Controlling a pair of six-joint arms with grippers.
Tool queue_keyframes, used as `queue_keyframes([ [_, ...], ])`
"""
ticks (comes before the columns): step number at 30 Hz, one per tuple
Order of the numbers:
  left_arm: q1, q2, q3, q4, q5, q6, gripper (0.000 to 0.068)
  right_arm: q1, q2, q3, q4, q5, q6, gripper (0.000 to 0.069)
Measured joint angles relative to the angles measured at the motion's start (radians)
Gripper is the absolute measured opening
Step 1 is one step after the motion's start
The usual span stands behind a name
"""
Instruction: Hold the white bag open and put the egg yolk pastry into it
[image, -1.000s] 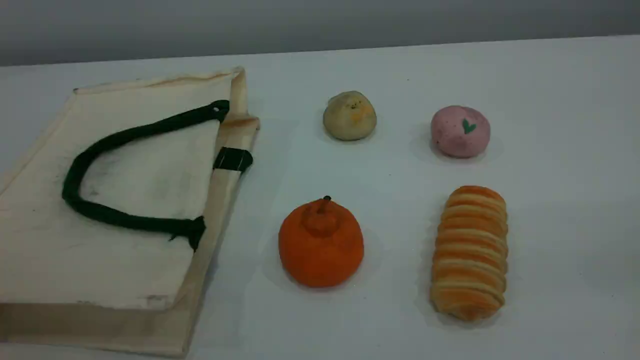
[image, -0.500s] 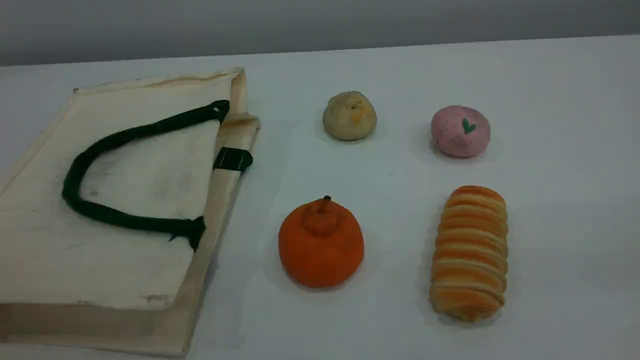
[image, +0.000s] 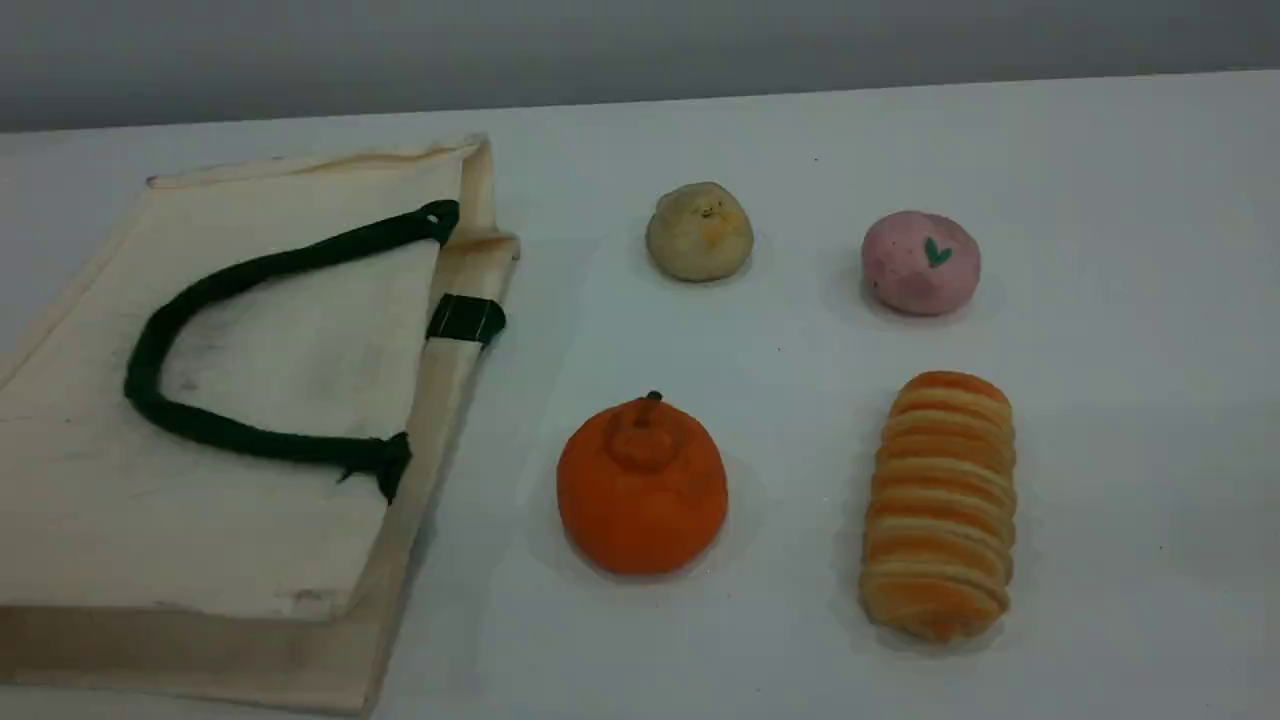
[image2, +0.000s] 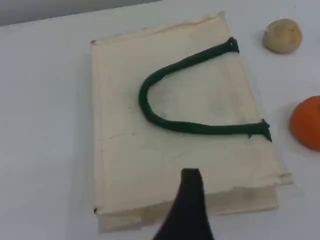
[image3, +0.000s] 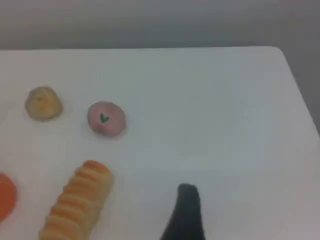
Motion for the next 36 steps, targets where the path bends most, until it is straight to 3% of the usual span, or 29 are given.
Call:
queue_keyframes([
  [10, -0.015, 0.0, 0.0, -0.028, -0.001, -0.007, 0.0589, 0.008, 0.0, 0.0, 0.0, 0.0, 0.0, 0.0575],
  [15, -0.058, 0.0, 0.0, -0.025, -0.007, -0.012, 0.0589, 0.047, 0.0, 0.0, 0.001, -0.003, 0.004, 0.0575],
  [21, -0.06, 0.049, -0.031, 0.014, -0.083, -0.137, 0.0589, 0.083, 0.023, -0.038, 0.002, -0.064, 0.098, 0.0575],
  [25, -0.06, 0.134, -0.079, 0.075, -0.155, -0.2, 0.058, 0.083, 0.136, -0.094, -0.002, -0.139, 0.108, 0.0575],
  [36, -0.06, 0.563, -0.271, 0.117, -0.186, -0.2, 0.056, 0.083, 0.55, -0.333, 0.055, -0.202, 0.106, 0.0575],
])
